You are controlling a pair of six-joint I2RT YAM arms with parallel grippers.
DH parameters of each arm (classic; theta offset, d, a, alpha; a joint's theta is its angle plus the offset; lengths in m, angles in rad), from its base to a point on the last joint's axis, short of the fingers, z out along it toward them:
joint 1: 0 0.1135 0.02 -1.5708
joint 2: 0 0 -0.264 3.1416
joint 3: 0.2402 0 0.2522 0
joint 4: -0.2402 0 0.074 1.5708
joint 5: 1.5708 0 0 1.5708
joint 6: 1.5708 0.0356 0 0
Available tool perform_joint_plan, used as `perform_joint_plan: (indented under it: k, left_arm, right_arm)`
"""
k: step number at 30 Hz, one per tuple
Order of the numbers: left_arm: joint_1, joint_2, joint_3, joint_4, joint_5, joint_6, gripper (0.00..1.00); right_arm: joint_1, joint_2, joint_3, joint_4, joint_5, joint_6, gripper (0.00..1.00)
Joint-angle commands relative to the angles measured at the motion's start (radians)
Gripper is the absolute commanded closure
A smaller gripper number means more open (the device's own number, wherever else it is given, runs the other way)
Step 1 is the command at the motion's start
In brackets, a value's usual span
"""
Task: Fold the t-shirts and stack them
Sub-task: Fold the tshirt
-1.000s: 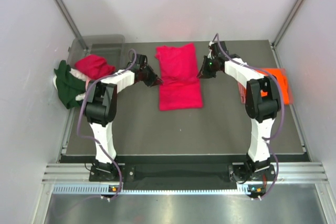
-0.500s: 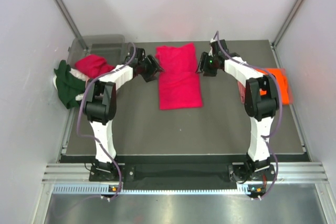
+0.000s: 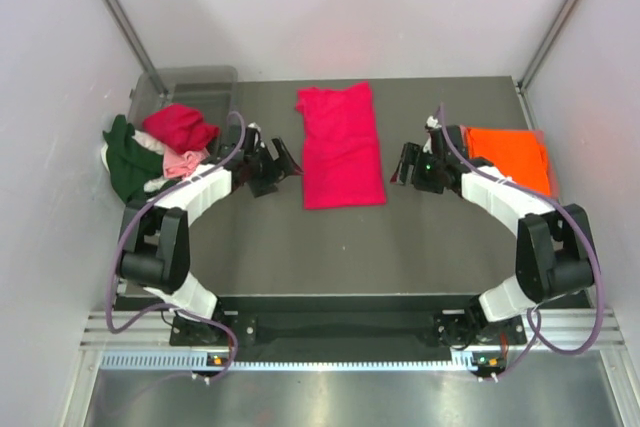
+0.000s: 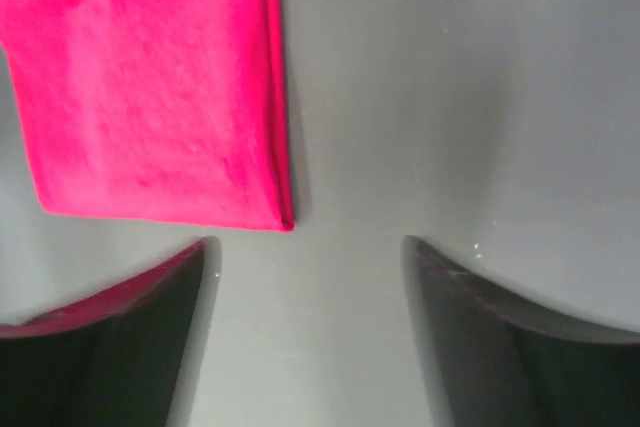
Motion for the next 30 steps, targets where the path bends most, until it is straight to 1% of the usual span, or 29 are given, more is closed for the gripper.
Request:
perform_joint_plan:
  k: [1,3,5,6,7,8,10,12,13,15,16,17,19,21,23,24,25,26,29,30]
  left_arm:
    - [-0.007,-0.094,-0.09,0.072,-0.038,0.063,0.01]
    - [-0.007,-0.117,-0.123,0.112,-0.023,0.073,0.02]
    - [-0.009,-0.123,-0.177,0.188,0.02,0.07,0.04]
    - [-0.01,-0.123,-0.189,0.204,0.03,0.067,0.07]
    - [-0.013,-0.122,-0.211,0.22,0.042,0.066,0.09]
    - [-0.013,-0.119,-0.219,0.244,0.05,0.066,0.13]
    - [-0.023,-0.119,-0.248,0.26,0.065,0.072,0.15]
    - [-0.035,-0.119,-0.275,0.316,0.051,0.087,0.16]
    - [-0.038,-0.114,-0.283,0.324,0.048,0.09,0.16]
    - [-0.046,-0.108,-0.298,0.348,0.045,0.089,0.14]
    - [-0.047,-0.105,-0.305,0.362,0.051,0.089,0.14]
    - [-0.049,-0.1,-0.311,0.378,0.053,0.089,0.14]
    - [-0.05,-0.099,-0.331,0.419,0.056,0.092,0.15]
    - [-0.055,-0.089,-0.352,0.448,0.059,0.096,0.15]
    - [-0.059,-0.062,-0.358,0.487,0.083,0.09,0.16]
    - [-0.061,-0.048,-0.352,0.488,0.093,0.087,0.19]
    - [-0.062,-0.034,-0.346,0.49,0.102,0.086,0.26]
    - [-0.064,-0.011,-0.34,0.488,0.112,0.081,0.28]
    - [-0.072,0.015,-0.331,0.482,0.113,0.07,0.29]
    - [-0.075,0.018,-0.329,0.482,0.11,0.069,0.29]
  right_arm:
    - [-0.003,-0.083,-0.065,0.16,0.04,0.001,0.03]
    - [-0.002,-0.089,-0.087,0.186,0.038,-0.002,0.04]
    - [-0.003,-0.069,-0.072,0.163,0.014,-0.018,0.07]
    - [-0.005,-0.045,-0.058,0.139,0.001,-0.031,0.12]
    - [-0.005,-0.034,-0.059,0.139,-0.012,-0.04,0.21]
    - [-0.006,-0.014,-0.064,0.158,-0.069,-0.043,0.26]
    - [-0.008,-0.002,-0.09,0.186,-0.112,-0.038,0.28]
    - [-0.006,0.007,-0.125,0.246,-0.164,-0.035,0.29]
    - [-0.006,0.011,-0.134,0.263,-0.174,-0.032,0.35]
    - [-0.006,0.024,-0.151,0.301,-0.197,-0.028,0.39]
    - [-0.008,0.029,-0.156,0.3,-0.2,-0.025,0.4]
    - [-0.006,0.037,-0.16,0.339,-0.207,-0.022,0.4]
    - [-0.006,0.041,-0.18,0.365,-0.212,-0.014,0.37]
    - [-0.006,0.044,-0.202,0.402,-0.218,-0.011,0.37]
    - [-0.006,0.06,-0.206,0.43,-0.233,-0.003,0.39]
    - [-0.006,0.069,-0.206,0.435,-0.241,0.001,0.39]
    - [-0.006,0.076,-0.205,0.442,-0.249,0.006,0.41]
    - [-0.006,0.092,-0.199,0.451,-0.264,0.009,0.43]
    - [-0.006,0.122,-0.182,0.436,-0.266,0.015,0.46]
    - [-0.006,0.13,-0.176,0.432,-0.264,0.015,0.52]
